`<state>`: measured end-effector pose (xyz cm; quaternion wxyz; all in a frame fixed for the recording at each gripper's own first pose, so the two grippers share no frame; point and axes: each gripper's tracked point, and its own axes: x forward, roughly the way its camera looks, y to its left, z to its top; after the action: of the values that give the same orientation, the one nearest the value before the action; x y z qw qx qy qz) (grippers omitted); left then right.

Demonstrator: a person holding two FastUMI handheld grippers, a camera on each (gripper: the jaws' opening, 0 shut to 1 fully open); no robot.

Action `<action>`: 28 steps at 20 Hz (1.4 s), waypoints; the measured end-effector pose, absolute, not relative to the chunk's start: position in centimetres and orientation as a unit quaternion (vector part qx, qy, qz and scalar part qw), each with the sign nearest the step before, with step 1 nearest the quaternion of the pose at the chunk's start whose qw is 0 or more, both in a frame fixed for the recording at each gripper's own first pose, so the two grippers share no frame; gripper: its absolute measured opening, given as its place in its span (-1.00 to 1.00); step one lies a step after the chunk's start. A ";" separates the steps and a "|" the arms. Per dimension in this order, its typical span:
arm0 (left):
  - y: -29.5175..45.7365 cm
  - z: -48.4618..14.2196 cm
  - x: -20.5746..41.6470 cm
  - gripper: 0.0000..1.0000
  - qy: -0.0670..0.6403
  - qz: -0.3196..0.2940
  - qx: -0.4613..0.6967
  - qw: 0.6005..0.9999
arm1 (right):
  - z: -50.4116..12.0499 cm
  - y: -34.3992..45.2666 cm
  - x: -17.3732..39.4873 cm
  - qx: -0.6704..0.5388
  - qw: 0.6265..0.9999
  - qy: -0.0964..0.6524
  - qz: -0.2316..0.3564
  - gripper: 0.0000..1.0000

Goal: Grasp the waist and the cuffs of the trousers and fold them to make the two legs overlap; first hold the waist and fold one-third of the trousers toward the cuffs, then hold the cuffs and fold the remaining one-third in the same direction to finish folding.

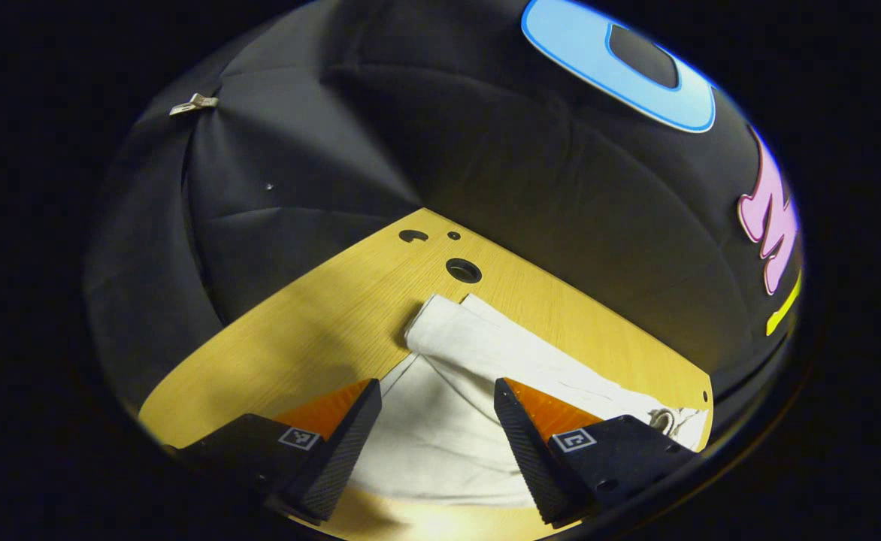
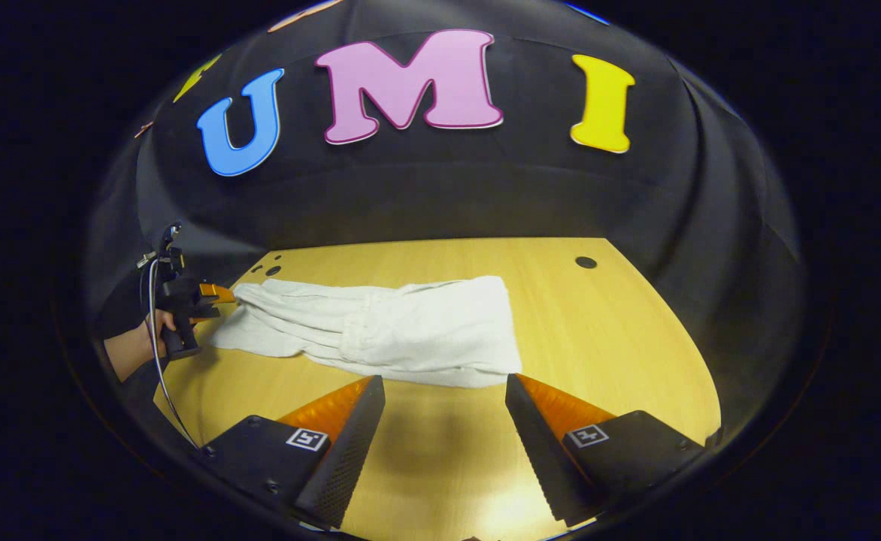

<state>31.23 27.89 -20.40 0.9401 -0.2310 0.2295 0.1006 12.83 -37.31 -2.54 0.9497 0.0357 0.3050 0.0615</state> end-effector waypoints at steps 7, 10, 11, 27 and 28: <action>27.4 -22.3 35.4 0.95 0.245 0.107 -0.186 0.945 | -6.4 -39.1 4.2 0.066 0.918 0.391 0.027 0.97; 26.8 -23.1 36.0 0.90 0.272 0.095 -0.102 0.952 | -7.1 -38.9 3.3 0.056 0.913 0.403 0.032 0.99; 26.8 -23.5 35.9 0.84 0.289 0.095 -0.059 0.951 | -7.1 -38.6 3.3 0.058 0.913 0.403 0.034 0.98; 22.8 -21.1 36.4 -0.89 0.252 0.055 -0.126 0.958 | -5.2 -39.0 1.3 0.057 0.923 0.381 0.007 0.99; 22.5 -20.1 36.1 -0.89 0.243 0.051 -0.139 0.959 | -4.9 -39.4 1.2 0.056 0.924 0.379 0.005 0.99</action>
<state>36.05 22.54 -20.11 0.9588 -0.1386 0.2428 0.0511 1.23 -39.39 -4.91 0.9238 0.0561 0.3788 0.0055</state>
